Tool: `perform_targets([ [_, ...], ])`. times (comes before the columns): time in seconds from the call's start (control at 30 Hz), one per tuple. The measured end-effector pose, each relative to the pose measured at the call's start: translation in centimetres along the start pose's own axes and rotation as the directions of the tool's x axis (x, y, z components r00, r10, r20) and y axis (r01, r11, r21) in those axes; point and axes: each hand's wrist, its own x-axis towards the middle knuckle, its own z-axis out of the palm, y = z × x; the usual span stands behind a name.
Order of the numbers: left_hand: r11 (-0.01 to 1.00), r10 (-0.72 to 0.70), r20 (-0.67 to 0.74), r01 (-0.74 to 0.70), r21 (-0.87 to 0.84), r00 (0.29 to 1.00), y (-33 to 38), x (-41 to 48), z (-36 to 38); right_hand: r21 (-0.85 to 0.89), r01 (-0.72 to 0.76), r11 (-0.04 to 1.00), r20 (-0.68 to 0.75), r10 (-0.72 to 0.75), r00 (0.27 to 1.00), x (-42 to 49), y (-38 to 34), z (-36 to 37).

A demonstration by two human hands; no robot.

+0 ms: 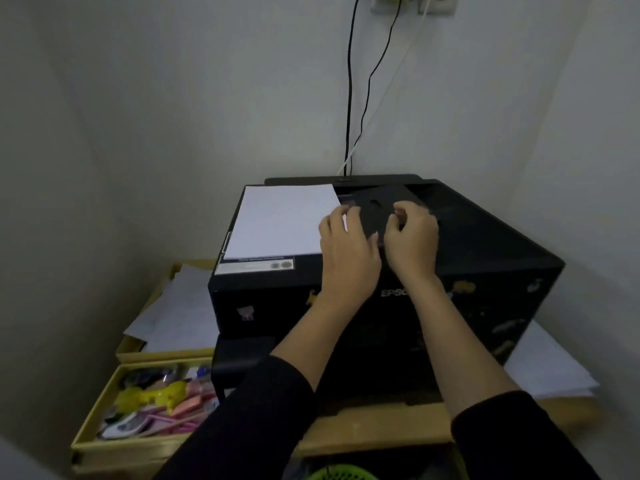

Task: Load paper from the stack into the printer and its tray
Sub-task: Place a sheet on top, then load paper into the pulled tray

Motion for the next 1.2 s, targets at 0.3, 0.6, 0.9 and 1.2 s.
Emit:
perform_targets([
  [0.3,0.995,0.094,-0.032,-0.093,0.035,0.995,-1.3,-15.3,5.5,-0.03,0.074,0.997,-0.24,-0.079,0.968,-13.0,8.4,-3.1],
  [0.6,0.234,-0.829,0.504,0.968,-0.086,0.245,-6.4,-20.0,10.0,-0.02,-0.782,0.623,0.209,0.767,0.606,-19.2,16.2,0.2],
  [0.9,-0.403,-0.607,0.794,0.85,-0.34,0.03,-9.3,-18.9,11.9,0.289,-0.951,-0.111,0.635,0.765,0.104,-19.5,18.9,2.8],
  [1.2,-0.397,-0.626,0.77,0.8,-0.451,0.124,-12.7,-21.8,15.4,0.467,-0.827,-0.312,0.671,0.734,0.102,-19.6,19.2,4.0],
])
